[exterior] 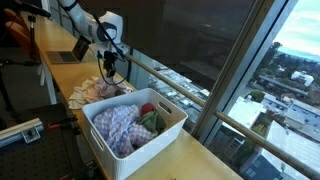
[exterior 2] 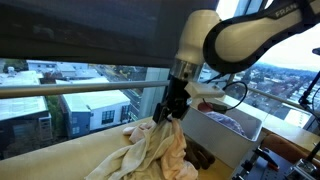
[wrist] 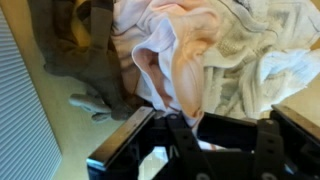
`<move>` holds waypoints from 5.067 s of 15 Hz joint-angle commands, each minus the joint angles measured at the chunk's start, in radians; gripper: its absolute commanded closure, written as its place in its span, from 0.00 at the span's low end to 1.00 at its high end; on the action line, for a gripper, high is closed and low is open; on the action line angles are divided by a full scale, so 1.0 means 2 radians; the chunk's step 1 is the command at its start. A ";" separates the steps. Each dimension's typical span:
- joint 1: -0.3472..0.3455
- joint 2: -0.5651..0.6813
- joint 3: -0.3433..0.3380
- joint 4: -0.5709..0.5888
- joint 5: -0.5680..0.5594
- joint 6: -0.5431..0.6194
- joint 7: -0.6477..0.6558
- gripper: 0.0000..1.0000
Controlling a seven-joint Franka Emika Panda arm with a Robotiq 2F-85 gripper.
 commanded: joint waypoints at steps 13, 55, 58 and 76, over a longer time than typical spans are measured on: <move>-0.119 -0.262 -0.027 0.072 -0.023 -0.112 -0.001 1.00; -0.136 -0.265 0.017 -0.090 -0.026 -0.097 0.021 0.00; -0.099 -0.216 0.047 -0.101 -0.021 -0.070 0.044 0.00; 0.008 0.010 0.041 -0.087 -0.019 0.010 0.055 0.00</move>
